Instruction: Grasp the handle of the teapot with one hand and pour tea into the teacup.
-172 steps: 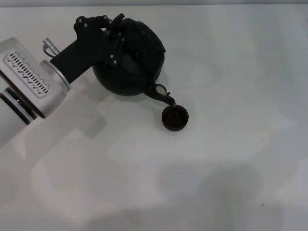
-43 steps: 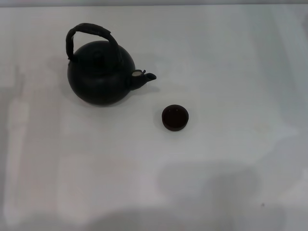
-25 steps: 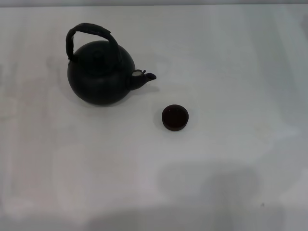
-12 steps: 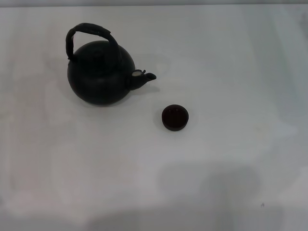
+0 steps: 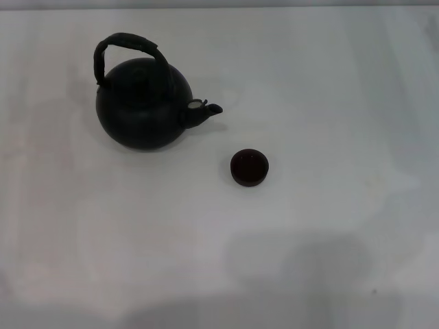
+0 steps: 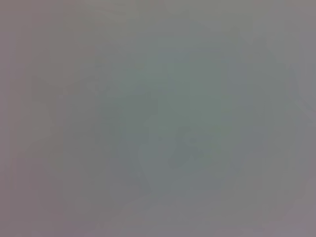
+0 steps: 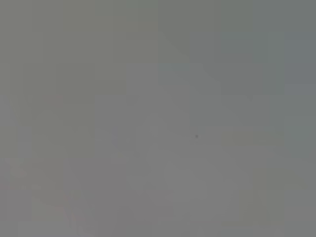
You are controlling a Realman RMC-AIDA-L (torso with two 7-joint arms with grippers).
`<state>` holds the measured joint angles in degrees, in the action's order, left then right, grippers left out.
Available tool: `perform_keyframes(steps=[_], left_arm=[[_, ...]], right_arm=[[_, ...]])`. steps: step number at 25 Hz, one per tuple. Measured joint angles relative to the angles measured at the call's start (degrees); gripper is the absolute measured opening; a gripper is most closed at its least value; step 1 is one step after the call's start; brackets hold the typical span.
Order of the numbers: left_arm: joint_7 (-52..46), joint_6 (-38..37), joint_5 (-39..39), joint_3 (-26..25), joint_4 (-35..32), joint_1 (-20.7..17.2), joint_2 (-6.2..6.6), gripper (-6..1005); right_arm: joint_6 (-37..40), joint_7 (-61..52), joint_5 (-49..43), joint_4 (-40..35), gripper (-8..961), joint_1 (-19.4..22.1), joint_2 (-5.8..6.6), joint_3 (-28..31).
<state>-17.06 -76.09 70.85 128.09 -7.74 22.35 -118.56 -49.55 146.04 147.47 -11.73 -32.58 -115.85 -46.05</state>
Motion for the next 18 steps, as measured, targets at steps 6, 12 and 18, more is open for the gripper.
perform_keyframes(steps=[6, 12, 18], left_arm=[[0.0, -0.5, -0.2, 0.0, 0.0, 0.0, 0.00, 763], [0.0, -0.7, -0.5, 0.5, -0.4, -0.5, -0.23, 763], [0.0, -0.4, -0.5, 1.1, -0.4, -0.7, -0.46, 764]], right_arm=[[0.0, 0.0, 0.0, 0.3, 842, -0.1, 0.02, 0.0], [0.0, -0.1, 0.0, 0.6, 842, 0.2, 0.01, 0.0], [0.3, -0.1, 0.0, 1.6, 842, 0.5, 0.02, 0.0]])
